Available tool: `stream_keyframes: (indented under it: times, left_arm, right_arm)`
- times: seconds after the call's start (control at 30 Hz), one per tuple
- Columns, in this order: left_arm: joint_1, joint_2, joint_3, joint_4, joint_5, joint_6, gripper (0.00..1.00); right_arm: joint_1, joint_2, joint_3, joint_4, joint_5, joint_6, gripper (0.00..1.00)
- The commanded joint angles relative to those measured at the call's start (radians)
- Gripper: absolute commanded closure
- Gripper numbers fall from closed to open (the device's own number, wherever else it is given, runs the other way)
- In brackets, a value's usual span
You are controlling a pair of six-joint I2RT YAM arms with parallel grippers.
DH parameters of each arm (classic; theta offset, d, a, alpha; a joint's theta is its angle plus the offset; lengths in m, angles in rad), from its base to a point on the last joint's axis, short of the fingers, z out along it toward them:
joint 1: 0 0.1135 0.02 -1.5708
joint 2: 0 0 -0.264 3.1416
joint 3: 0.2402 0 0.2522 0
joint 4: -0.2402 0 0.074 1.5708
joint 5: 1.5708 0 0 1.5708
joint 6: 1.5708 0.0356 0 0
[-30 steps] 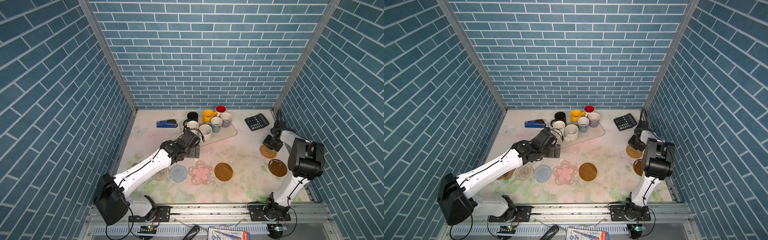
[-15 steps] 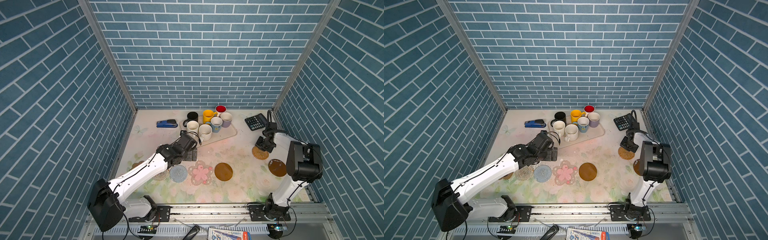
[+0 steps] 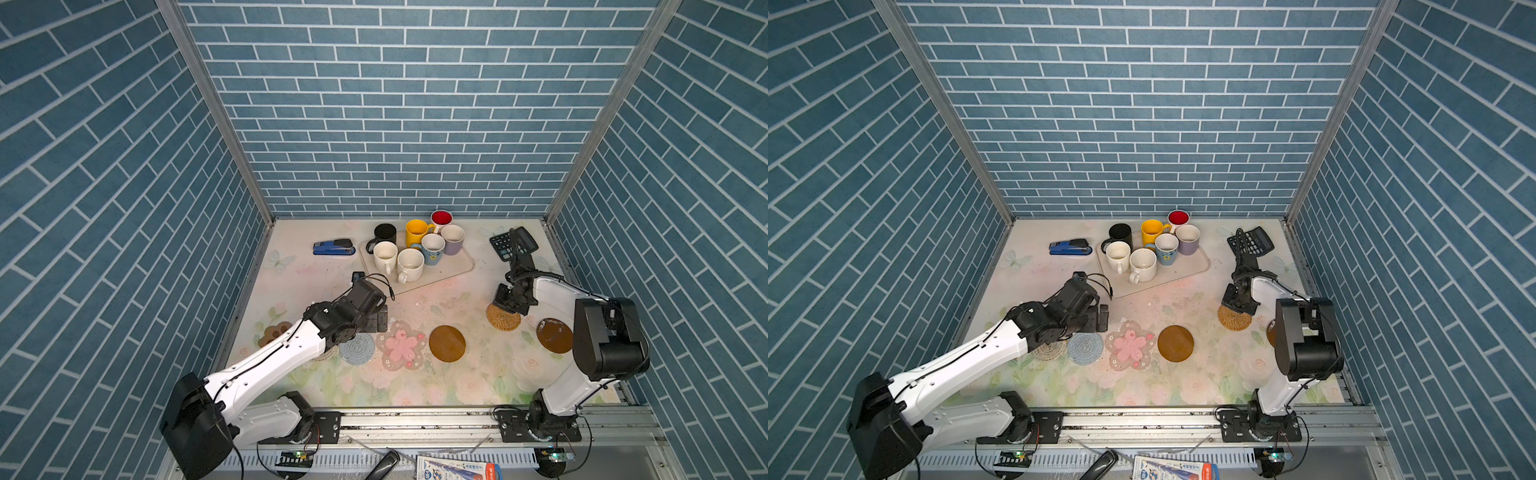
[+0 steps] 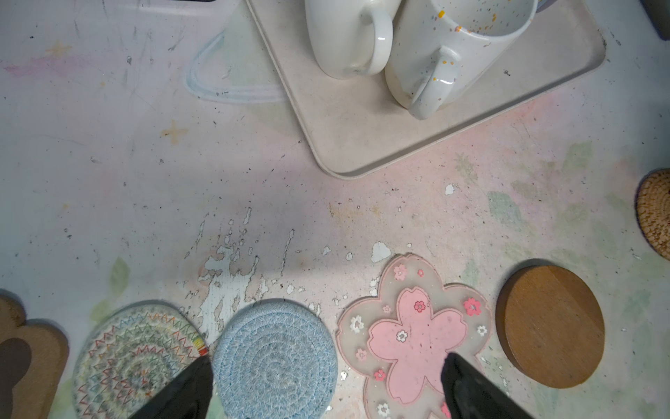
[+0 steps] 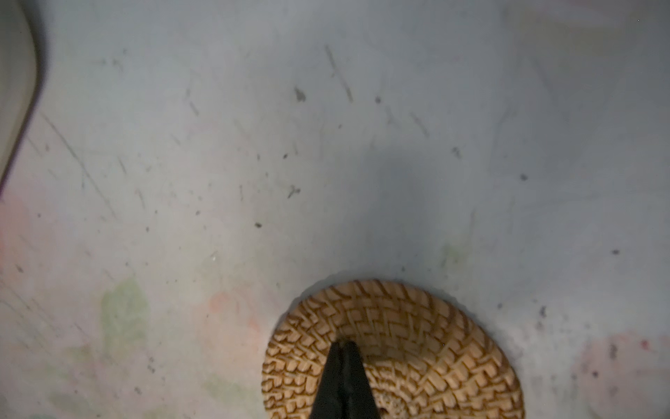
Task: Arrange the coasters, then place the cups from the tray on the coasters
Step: 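Press right gripper on the rattan coaster and slide it beside the wooden coaster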
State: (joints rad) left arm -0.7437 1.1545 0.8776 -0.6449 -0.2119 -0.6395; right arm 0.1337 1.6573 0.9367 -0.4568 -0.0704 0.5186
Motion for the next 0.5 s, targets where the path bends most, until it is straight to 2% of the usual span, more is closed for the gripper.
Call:
stream_keyframes:
  times: [0.0,0.47]
  left_arm:
    - [0.007,-0.033,-0.028,0.002,-0.002,-0.023,0.01]
    - [0.007,-0.112,-0.127,0.038,0.029,-0.069,0.01]
  right_arm:
    - [0.035,-0.036,-0.055,-0.052,-0.012,-0.011,1.0]
    - [0.211,-0.114,-0.125,-0.056,-0.023,0.038,1.0]
